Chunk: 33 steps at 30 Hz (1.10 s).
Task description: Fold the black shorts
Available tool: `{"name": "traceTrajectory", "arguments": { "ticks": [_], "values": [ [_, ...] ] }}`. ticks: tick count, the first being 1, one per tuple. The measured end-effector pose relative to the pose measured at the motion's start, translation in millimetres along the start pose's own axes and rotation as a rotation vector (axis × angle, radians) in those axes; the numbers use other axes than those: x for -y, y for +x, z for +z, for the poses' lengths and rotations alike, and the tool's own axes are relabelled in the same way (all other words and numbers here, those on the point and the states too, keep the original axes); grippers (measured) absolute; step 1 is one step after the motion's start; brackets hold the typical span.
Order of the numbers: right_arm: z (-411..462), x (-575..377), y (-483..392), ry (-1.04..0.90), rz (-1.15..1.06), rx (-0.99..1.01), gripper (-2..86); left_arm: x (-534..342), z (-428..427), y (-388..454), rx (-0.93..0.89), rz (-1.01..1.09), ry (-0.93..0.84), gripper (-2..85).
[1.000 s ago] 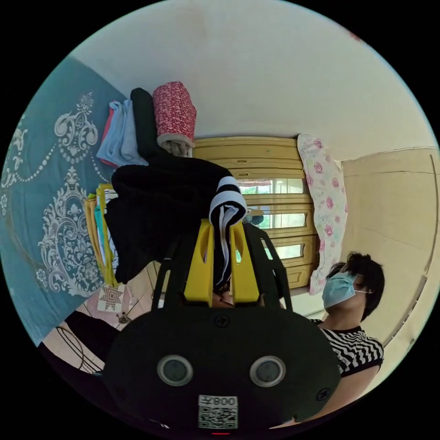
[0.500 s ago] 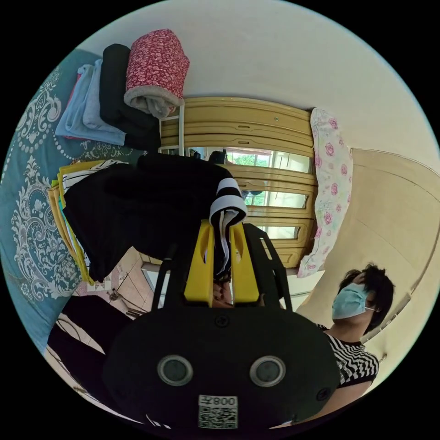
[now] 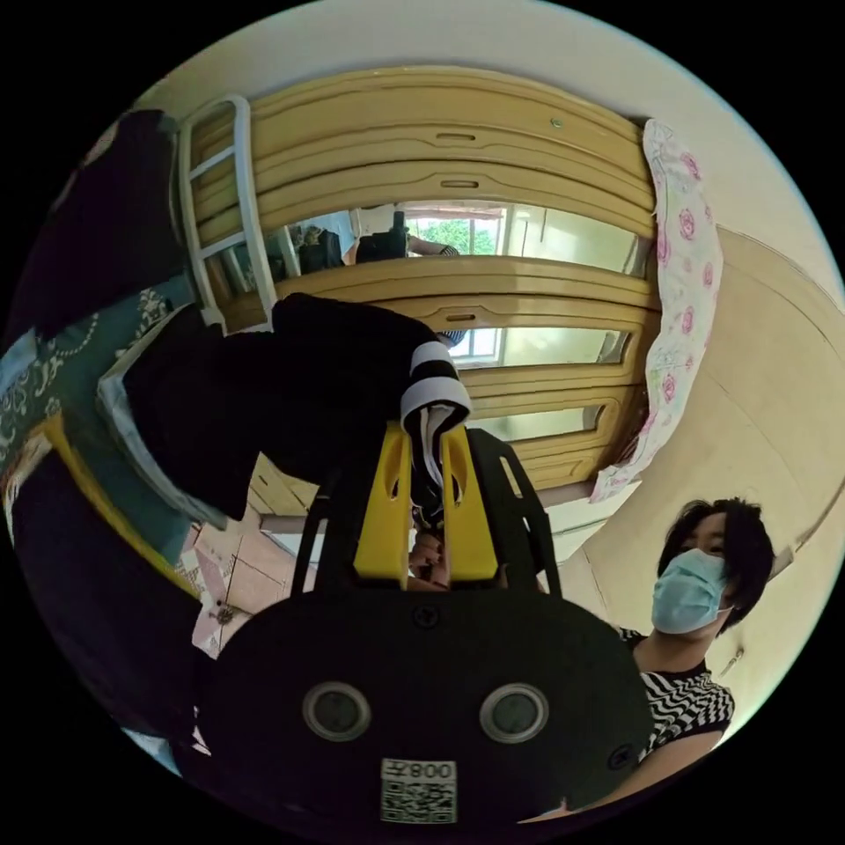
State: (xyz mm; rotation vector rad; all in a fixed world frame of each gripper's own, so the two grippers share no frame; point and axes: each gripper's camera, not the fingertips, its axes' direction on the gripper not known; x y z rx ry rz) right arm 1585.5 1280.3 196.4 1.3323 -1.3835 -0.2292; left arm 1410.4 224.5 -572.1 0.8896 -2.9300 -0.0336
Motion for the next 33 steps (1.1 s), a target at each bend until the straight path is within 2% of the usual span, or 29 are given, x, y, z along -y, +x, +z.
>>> {"name": "traceTrajectory", "arguments": {
  "ticks": [6, 9, 11, 14, 20, 27, 30, 33],
  "values": [
    [-36.8, 63.9, 14.5, -0.022, 0.093, -0.115, 0.6, 47.6, 62.1, -147.9, 0.106, -0.027, -0.088, 6.4],
    [-33.7, 70.3, 66.2, -0.047, 0.269, -0.158, 0.8, 46.0, 73.9, -253.6, 0.271, -0.174, -0.16, 6.7],
    [-20.1, 68.6, 103.5, -0.13, 0.432, -0.199, 1.2, 31.8, 71.9, -332.9, 0.429, -0.341, -0.213, 6.8],
    [-2.7, 69.8, 109.2, -0.212, 0.51, -0.187, 2.1, 15.6, 70.1, -383.6, 0.43, -0.347, -0.243, 7.2],
    [-4.4, 90.7, 78.9, -0.233, 0.534, -0.166, 5.9, -9.8, 52.1, -429.5, 0.446, -0.288, -0.205, 8.2],
    [-8.5, 97.0, 36.7, -0.251, 0.593, -0.166, 7.1, -46.8, 26.8, -441.2, 0.514, -0.217, -0.134, 7.0],
    [-10.7, 97.9, 11.1, -0.221, 0.611, -0.173, 5.4, -55.6, 25.8, -431.2, 0.533, -0.124, -0.101, 4.5],
    [-6.5, 118.4, -33.4, -0.17, 0.486, -0.212, 1.8, -51.5, 42.0, -426.2, 0.551, -0.028, -0.154, 2.2]
  ]
}}
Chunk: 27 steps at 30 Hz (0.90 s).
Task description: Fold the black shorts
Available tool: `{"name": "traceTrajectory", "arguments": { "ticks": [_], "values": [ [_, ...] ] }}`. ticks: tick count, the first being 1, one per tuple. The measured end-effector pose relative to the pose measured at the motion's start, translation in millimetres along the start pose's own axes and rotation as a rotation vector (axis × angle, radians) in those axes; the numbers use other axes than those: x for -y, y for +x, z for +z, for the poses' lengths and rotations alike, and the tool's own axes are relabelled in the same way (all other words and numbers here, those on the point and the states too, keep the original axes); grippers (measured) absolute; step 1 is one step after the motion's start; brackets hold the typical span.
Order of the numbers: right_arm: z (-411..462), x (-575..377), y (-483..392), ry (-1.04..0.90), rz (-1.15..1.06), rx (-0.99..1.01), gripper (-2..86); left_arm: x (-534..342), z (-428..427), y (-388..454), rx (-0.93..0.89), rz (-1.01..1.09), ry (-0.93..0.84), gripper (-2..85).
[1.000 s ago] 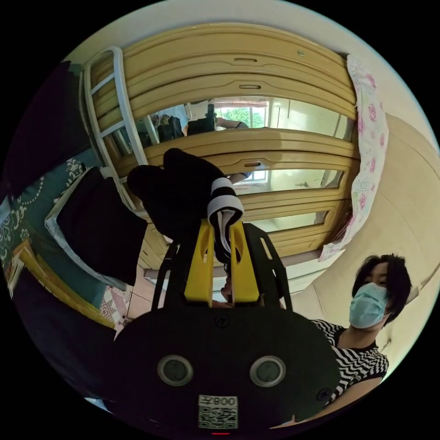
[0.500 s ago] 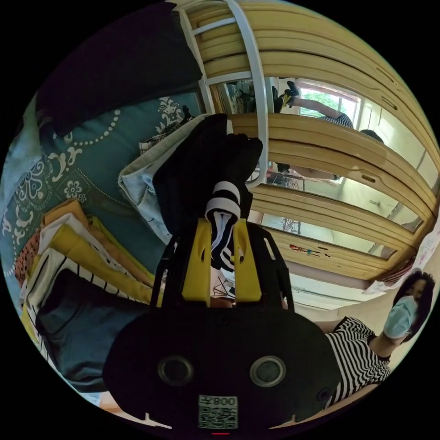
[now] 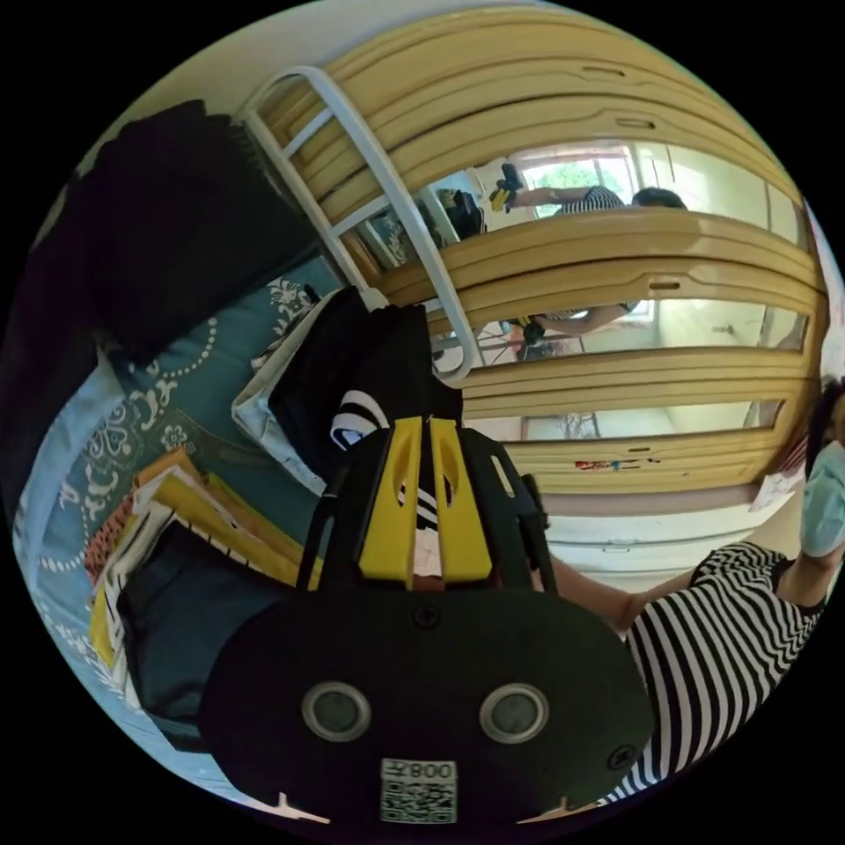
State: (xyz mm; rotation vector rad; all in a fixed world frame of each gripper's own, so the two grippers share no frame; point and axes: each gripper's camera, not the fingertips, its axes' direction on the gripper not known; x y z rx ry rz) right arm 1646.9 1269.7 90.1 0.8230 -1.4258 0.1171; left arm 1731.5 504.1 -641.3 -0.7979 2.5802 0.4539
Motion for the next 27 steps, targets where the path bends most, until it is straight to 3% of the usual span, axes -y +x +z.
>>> {"name": "traceTrajectory", "arguments": {
  "ticks": [4, 7, 10, 18, 27],
  "values": [
    [18.8, 33.6, -58.7, 0.021, -0.172, -0.095, 0.5, 18.3, 34.7, -5.2, 0.143, 0.047, -0.105, 0.6],
    [56.0, 66.9, -62.5, -0.052, -0.144, -0.223, 0.2, 25.3, 53.7, -27.2, 0.251, -0.005, -0.167, 0.3],
    [83.9, 72.1, -59.8, -0.093, -0.073, -0.21, 0.2, 19.8, 47.7, -37.3, 0.21, -0.066, -0.144, 0.2],
    [126.9, 17.8, -157.5, -0.05, -0.329, -0.229, 1.2, -47.5, -24.0, 0.9, 0.135, 0.087, -0.015, 0.2],
    [362.4, 61.5, -302.5, -0.295, -0.839, -0.384, 7.6, -134.3, -94.7, 35.9, 0.138, -0.001, 0.05, 0.2]
  ]
}}
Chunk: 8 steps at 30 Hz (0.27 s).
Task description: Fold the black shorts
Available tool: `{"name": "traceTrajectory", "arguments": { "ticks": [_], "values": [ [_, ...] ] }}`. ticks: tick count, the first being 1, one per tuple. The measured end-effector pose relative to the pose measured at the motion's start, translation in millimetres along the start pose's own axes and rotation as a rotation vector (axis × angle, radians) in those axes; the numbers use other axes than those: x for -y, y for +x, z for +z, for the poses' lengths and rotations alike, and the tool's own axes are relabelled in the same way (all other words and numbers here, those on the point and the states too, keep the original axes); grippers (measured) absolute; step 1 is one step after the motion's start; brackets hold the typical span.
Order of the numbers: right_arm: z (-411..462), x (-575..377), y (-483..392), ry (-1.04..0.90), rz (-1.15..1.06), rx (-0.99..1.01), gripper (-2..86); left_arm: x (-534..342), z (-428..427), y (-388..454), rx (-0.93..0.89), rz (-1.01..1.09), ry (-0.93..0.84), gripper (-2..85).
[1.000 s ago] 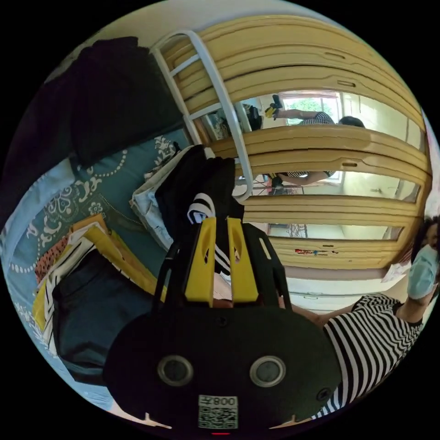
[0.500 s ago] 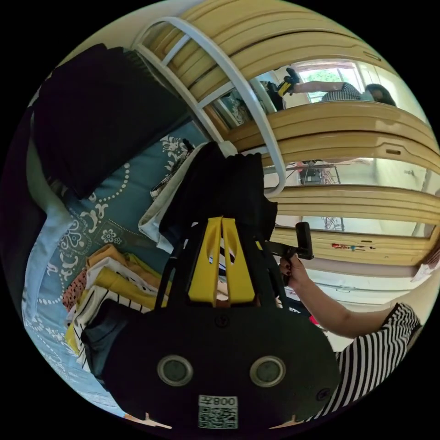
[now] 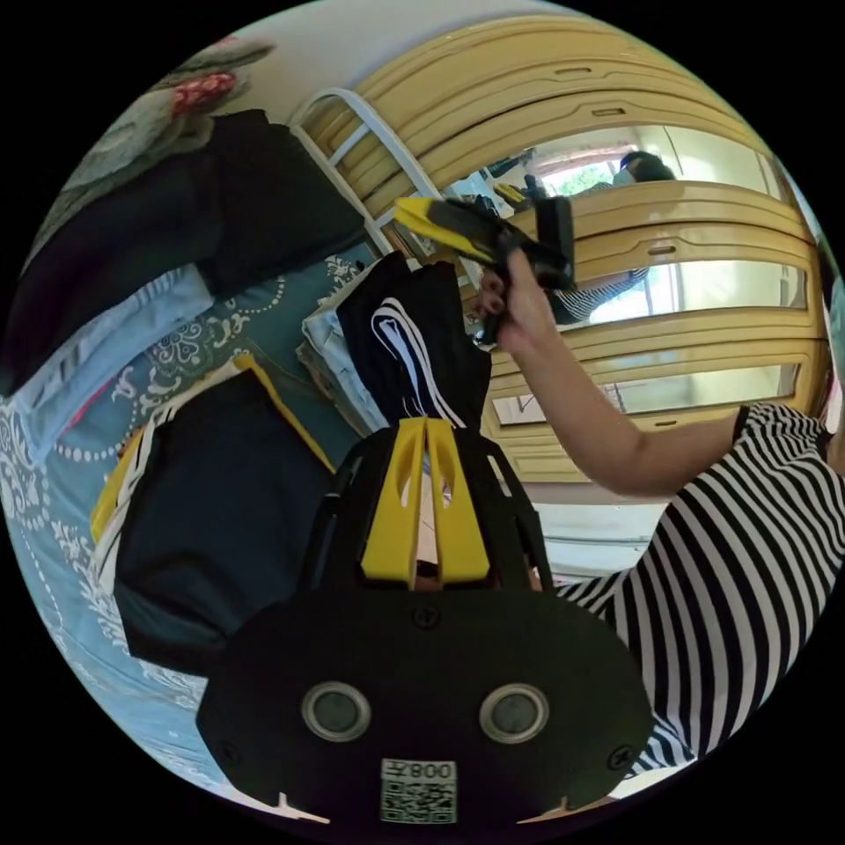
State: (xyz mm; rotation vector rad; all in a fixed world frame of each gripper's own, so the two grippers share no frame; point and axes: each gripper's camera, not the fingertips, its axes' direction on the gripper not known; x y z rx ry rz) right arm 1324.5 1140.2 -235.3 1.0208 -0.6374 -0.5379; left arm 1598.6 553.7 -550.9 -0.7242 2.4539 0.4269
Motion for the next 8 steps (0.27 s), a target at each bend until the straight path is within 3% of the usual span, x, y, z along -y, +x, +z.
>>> {"name": "traceTrajectory", "arguments": {
  "ticks": [8],
  "values": [
    [189.3, 141.0, -33.3, -0.206, -0.057, -0.262, 10.6, -50.7, -69.8, 30.3, 0.01, -0.192, 0.116, 0.2]
  ]
}}
